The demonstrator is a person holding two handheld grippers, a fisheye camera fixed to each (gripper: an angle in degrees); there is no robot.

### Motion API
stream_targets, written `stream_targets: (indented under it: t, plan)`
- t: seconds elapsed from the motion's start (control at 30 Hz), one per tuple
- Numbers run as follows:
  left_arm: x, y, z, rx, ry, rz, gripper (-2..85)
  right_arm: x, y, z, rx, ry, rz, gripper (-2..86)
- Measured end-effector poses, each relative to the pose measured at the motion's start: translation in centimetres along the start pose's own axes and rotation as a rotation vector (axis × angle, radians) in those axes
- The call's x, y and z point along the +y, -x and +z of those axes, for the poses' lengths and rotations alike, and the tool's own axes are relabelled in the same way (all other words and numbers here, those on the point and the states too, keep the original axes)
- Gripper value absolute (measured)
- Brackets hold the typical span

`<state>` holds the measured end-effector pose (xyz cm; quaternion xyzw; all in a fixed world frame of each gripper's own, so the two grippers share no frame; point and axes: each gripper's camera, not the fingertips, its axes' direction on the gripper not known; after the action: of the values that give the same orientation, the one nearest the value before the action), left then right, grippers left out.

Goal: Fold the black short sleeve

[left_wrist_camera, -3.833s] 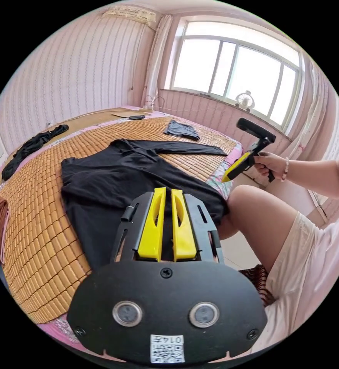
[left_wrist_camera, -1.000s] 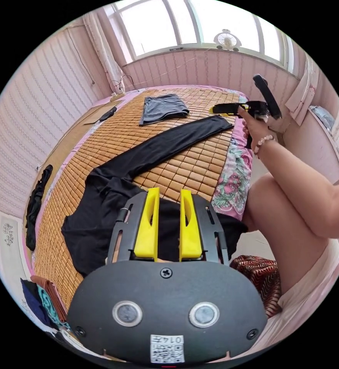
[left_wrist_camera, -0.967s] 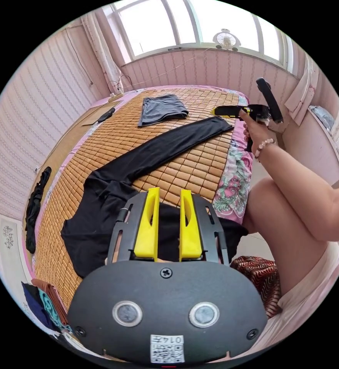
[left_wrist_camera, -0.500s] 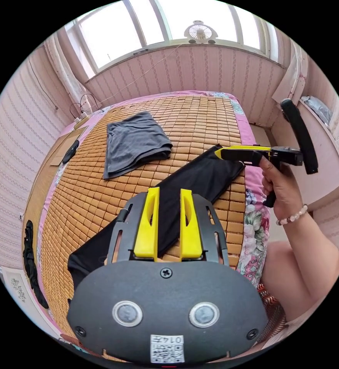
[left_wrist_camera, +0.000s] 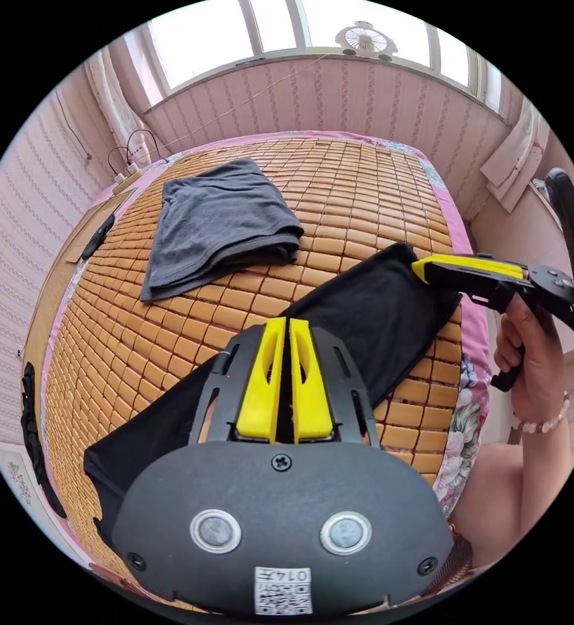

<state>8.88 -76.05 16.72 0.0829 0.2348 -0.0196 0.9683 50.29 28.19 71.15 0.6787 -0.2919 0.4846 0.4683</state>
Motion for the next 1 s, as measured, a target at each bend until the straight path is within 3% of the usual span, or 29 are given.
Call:
stream_targets:
  t: [0.17, 0.43, 0.53, 0.67, 0.8, 0.93, 1.0]
  plan:
    - [0.4, 0.5, -0.5, 0.006, -0.005, 0.030, -0.8, -0.3, -0.5, 0.3, -0.076, 0.038, -0.011, 1.1]
    - [3.7, 4.8, -4.0, 0.091, -0.049, -0.080, -1.0, 0.4, -1.6, -1.7, -0.435, -0.046, -0.041, 0.5]
    - [5.6, 6.5, -7.0, 0.085, -0.091, -0.086, -1.0, 0.7, -1.0, -2.6, -0.783, -0.105, -0.154, 0.4]
    - [10.6, 10.6, -13.5, 0.136, -0.167, -0.206, -1.0, 2.4, 2.8, -6.8, -0.963, -0.282, -0.451, 0.3]
    - [19.4, 13.7, -22.2, 0.118, -0.274, -0.300, -1.0, 4.4, 11.0, -10.5, -1.177, -0.257, -0.793, 0.4]
    - [28.8, 15.3, -28.5, 0.004, -0.280, -0.401, -1.0, 8.9, 21.3, -12.4, -1.363, -0.127, -1.053, 0.3]
    - [35.1, 15.7, -31.0, -0.062, -0.259, -0.485, -1.0, 14.0, 28.9, -13.0, -1.423, 0.026, -1.267, 0.4]
